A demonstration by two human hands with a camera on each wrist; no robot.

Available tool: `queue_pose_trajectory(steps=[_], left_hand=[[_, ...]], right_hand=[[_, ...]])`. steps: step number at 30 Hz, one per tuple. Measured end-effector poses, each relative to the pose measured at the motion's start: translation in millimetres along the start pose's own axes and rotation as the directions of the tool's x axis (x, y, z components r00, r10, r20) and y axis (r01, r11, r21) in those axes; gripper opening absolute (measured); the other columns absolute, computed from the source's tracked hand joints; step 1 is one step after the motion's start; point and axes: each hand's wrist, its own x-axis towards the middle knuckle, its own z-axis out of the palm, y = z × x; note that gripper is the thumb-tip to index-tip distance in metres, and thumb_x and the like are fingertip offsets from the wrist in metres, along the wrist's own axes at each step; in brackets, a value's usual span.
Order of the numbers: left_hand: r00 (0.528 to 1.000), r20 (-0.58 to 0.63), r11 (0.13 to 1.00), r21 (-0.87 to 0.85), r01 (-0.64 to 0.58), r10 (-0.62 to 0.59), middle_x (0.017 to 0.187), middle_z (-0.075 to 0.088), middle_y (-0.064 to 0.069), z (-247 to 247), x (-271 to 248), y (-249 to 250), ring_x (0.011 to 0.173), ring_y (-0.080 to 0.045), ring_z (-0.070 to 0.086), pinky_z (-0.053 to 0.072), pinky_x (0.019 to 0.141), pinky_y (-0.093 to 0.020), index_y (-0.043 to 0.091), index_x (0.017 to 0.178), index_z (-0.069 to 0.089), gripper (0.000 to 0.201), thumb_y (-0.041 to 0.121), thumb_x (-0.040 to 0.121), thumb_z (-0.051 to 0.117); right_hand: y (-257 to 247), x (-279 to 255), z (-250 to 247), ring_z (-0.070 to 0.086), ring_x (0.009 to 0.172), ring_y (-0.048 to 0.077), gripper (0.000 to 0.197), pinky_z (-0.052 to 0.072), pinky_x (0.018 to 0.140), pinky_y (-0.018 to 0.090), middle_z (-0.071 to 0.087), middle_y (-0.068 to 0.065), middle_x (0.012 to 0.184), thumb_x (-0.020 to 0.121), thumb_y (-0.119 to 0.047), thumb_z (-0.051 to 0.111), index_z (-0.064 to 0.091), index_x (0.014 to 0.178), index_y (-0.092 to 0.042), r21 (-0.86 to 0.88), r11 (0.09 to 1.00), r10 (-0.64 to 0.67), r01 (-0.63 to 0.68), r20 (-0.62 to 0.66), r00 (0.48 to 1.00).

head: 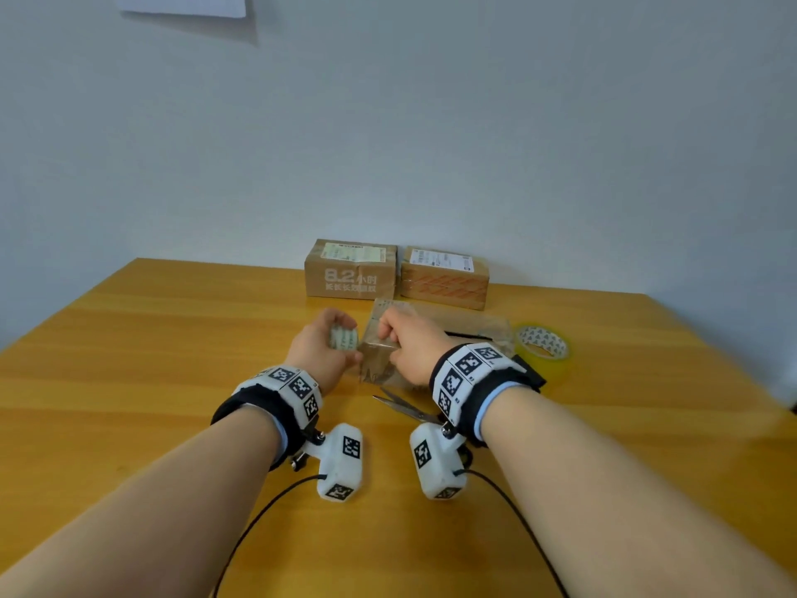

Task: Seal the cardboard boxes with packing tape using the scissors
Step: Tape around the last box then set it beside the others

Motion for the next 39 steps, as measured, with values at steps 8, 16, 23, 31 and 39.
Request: queue_pose_trajectory(steps=[8, 16, 23, 31, 39], left_hand=[[0.967, -0.254, 0.996, 0.092, -0.012, 0.035, 0.1, 0.06, -0.001, -20, -3, 34, 0.07, -0.014, 0.057, 0.047, 0.057, -0.028, 0.025, 0.116, 0.049, 0.034, 0.02, 0.089, 0.069], [0.955, 0.027, 0.903, 0.319, -0.288, 0.295, 0.101, 0.064, 0.008, 3, -26, 86, 0.079, -0.017, 0.065, 0.061, 0.066, -0.04, 0.032, 0.122, 0.046, 0.036, 0.013, 0.093, 0.059], [0.919, 0.197, 0.785, 0.478, -0.393, 0.34, 0.099, 0.068, 0.003, 31, -27, 108, 0.073, -0.021, 0.066, 0.059, 0.059, -0.039, 0.031, 0.121, 0.039, 0.047, 0.002, 0.087, 0.053], [0.925, 0.289, 0.722, 0.583, -0.373, 0.245, 0.077, 0.06, 0.001, 32, -20, 110, 0.062, -0.02, 0.062, 0.053, 0.051, -0.033, 0.026, 0.121, 0.037, 0.042, 0.006, 0.088, 0.054], [0.933, 0.304, 0.761, 0.553, -0.338, 0.194, 0.088, 0.066, 0.001, 33, -15, 111, 0.065, -0.019, 0.065, 0.058, 0.056, -0.036, 0.027, 0.115, 0.034, 0.048, 0.016, 0.081, 0.066]], right_hand=[[50, -26, -58, 0.059, 0.104, 0.01, 0.039, 0.047, 0.089, 0.025, 0.065, -0.01, 0.114, 0.094, 0.004, 0.047, 0.066, 0.096, -0.029, 0.297, 0.937, 0.284, -0.185, -0.337, 0.898], [94, -56, -56, 0.066, 0.094, 0.015, 0.041, 0.052, 0.074, 0.026, 0.062, 0.0, 0.138, 0.106, -0.011, 0.039, 0.063, 0.134, -0.03, 0.173, 0.918, 0.371, -0.356, -0.064, 0.926], [83, -59, -61, 0.066, 0.099, 0.017, 0.033, 0.06, 0.072, 0.027, 0.062, 0.004, 0.124, 0.104, -0.007, 0.045, 0.07, 0.119, -0.021, 0.474, 0.809, 0.377, -0.348, 0.036, 0.926], [82, -65, -57, 0.065, 0.109, 0.019, 0.024, 0.059, 0.091, 0.039, 0.068, 0.003, 0.117, 0.09, -0.013, 0.073, 0.072, 0.112, -0.024, 0.507, 0.822, 0.236, -0.258, 0.108, 0.966], [81, -59, -42, 0.067, 0.106, 0.027, 0.009, 0.062, 0.082, 0.045, 0.068, 0.005, 0.109, 0.09, -0.017, 0.074, 0.071, 0.089, -0.026, 0.516, 0.798, 0.328, -0.311, 0.062, 0.943]])
